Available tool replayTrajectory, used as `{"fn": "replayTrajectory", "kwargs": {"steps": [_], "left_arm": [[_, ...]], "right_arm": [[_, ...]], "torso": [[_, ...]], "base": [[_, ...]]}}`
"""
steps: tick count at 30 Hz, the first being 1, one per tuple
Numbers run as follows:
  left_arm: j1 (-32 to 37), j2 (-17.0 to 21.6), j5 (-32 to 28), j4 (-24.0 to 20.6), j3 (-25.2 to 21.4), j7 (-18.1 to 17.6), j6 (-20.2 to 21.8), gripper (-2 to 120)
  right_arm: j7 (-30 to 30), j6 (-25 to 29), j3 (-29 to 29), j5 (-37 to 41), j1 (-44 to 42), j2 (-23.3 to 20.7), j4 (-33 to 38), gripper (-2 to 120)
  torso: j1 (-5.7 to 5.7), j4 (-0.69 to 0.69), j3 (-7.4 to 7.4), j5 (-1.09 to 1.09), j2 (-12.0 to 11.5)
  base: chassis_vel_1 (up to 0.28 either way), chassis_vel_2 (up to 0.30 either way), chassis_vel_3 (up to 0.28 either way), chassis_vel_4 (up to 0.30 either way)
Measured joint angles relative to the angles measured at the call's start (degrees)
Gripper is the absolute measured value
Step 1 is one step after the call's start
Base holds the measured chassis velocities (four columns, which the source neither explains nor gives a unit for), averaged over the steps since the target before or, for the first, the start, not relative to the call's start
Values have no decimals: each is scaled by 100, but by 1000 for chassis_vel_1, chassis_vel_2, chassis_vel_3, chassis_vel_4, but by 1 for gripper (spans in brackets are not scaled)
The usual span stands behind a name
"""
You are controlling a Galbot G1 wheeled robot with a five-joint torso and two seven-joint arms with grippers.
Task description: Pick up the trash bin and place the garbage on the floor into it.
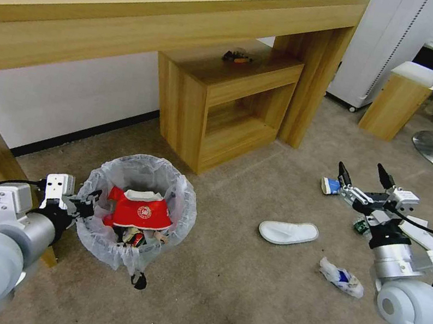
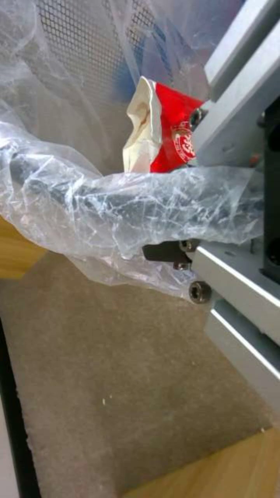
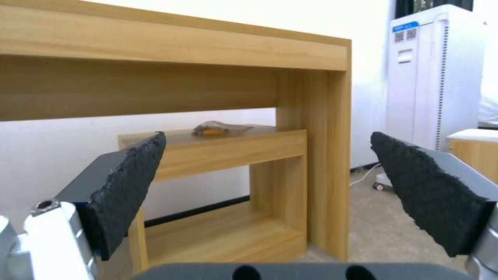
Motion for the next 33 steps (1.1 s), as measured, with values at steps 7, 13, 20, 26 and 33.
{"fn": "replayTrajectory", "kwargs": {"steps": [7,13,20,26,33], "left_arm": [[-5,26,-6,3,2,1,-13,0],[-27,56,-14,38,2,18,-18,0],[-53,61,-20,50,7,22,-22,0],[-58,66,-21,72,10,22,-26,0],[-65,66,-21,85,24,23,-35,0]], "right_arm": [[-30,26,-66,6,45,5,-3,100],[-43,40,-118,1,74,17,-39,100],[-93,50,-120,19,102,5,-69,100],[-120,80,-129,24,120,16,-113,100],[-37,104,-102,26,126,28,-193,100]], "torso": [[0,-1,0,0,0],[0,-1,0,0,0],[0,-2,0,0,0],[0,-1,0,0,0],[1,-3,0,0,0]], "base": [[-56,-45,-54,-59],[-86,-76,-86,-86],[-98,-102,-102,-110],[-99,-94,-97,-96],[-108,-93,-96,-108]]}}
